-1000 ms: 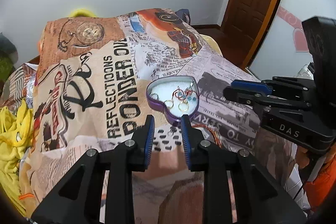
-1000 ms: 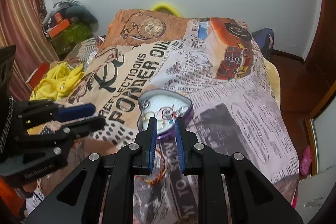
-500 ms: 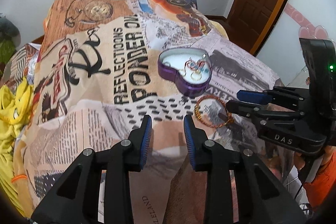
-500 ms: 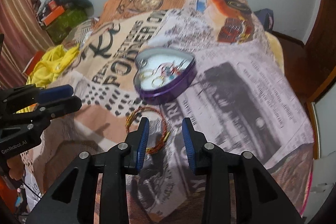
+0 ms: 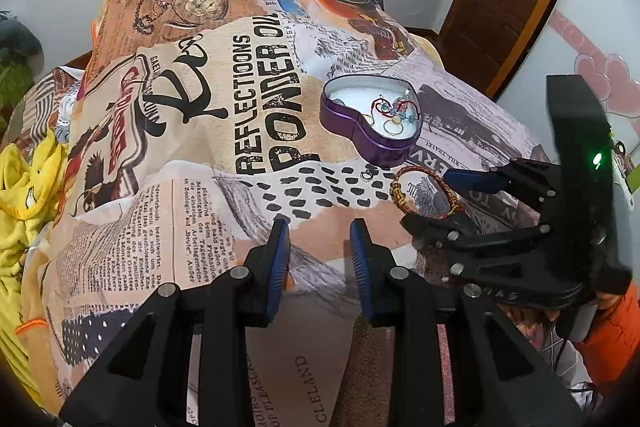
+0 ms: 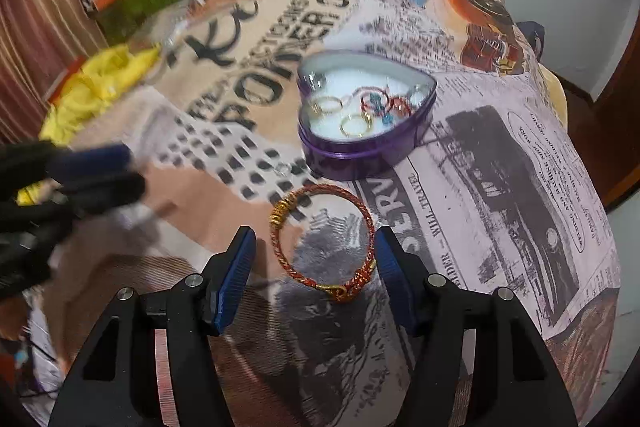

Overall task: Organize jewelry
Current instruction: 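Grasp the twisted red-and-gold wire bracelet beside the tin with the right gripper, then lift the wire bracelet and carry it over the heart tin with the right gripper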

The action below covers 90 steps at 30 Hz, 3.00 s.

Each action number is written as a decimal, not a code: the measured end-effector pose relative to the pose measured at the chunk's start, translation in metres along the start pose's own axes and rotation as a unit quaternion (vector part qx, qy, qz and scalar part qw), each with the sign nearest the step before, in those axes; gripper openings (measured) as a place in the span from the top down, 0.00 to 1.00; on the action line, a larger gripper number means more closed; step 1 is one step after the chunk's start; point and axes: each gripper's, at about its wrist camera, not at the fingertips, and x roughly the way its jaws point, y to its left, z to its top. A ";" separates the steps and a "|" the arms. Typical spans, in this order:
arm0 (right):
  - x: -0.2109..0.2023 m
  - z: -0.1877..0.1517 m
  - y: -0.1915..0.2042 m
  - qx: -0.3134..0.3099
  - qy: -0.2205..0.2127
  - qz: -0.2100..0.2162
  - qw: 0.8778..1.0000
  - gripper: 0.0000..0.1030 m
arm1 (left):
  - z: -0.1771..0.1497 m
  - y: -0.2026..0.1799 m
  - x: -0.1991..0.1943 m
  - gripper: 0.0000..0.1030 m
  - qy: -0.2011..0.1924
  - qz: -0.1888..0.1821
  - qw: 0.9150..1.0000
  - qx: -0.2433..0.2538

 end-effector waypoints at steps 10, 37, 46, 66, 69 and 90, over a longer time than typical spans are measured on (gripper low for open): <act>-0.001 -0.007 -0.004 -0.029 -0.017 0.001 0.999 0.57 | 0.006 -0.010 0.015 0.70 0.012 -0.006 1.000 0.012; -0.037 -0.007 -0.061 0.056 -0.082 0.003 0.995 0.93 | 0.036 -0.037 0.077 0.70 0.047 -0.006 0.998 0.046; -0.038 -0.006 -0.066 0.063 -0.088 0.010 0.994 0.93 | 0.038 -0.040 0.082 0.75 0.045 -0.007 0.997 0.059; -0.049 0.003 -0.062 0.061 -0.104 0.012 0.993 0.93 | 0.038 -0.032 0.057 0.92 0.017 -0.003 0.998 0.054; -0.051 0.008 -0.061 0.060 -0.111 0.013 0.992 0.93 | 0.044 -0.029 0.045 0.92 0.002 0.001 0.999 0.052; -0.052 0.056 -0.053 0.052 -0.154 0.025 0.986 0.93 | 0.086 -0.037 0.016 0.92 -0.065 -0.004 0.996 0.068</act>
